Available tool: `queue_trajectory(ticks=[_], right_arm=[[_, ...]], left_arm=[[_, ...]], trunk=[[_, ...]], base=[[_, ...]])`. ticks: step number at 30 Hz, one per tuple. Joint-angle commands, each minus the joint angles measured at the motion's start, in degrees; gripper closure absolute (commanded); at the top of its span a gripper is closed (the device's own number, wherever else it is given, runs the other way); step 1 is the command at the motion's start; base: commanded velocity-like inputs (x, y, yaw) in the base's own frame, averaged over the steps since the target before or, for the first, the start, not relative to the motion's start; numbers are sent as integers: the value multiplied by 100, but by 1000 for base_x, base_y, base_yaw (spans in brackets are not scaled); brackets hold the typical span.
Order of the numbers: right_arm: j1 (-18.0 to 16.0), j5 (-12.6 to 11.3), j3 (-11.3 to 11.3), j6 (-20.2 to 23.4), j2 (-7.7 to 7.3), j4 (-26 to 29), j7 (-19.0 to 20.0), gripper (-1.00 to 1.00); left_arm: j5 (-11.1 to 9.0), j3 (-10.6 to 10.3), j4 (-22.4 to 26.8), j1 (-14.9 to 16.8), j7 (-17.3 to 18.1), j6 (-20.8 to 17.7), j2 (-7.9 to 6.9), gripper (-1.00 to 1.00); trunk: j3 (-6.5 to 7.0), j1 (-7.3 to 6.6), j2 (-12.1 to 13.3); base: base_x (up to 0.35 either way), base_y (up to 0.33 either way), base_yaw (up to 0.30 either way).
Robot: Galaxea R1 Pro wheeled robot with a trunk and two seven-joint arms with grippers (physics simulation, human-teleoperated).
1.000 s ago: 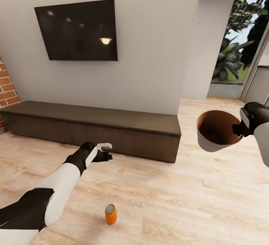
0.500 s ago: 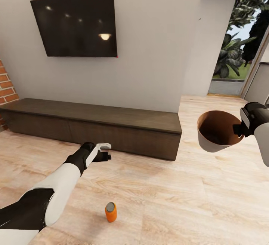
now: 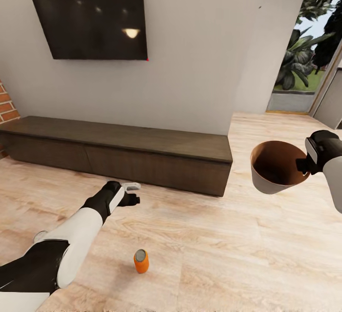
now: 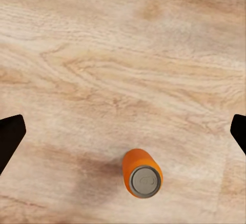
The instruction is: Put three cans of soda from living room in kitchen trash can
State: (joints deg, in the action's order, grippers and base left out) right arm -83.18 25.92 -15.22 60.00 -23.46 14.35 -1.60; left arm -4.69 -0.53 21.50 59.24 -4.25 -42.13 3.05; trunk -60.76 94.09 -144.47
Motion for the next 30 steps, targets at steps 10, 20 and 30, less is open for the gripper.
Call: queue_trajectory(ticks=[10,20,30], right_arm=[[-5,-17,-13,0,-1,7,3,100],[2,-17,-16,0,-1,4,2,100],[4,-18,-16,0,1,-2,2,100]], left_arm=[[3,0,-2,0,-6,3,29,-100],[3,0,-2,0,-6,3,53,-100],[3,0,-5,-4,-5,9,62,-100]], trunk=[[-221,24,-15],[-443,50,-28],[-664,76,-42]], base=[[0,0,0],[0,0,0],[0,0,0]])
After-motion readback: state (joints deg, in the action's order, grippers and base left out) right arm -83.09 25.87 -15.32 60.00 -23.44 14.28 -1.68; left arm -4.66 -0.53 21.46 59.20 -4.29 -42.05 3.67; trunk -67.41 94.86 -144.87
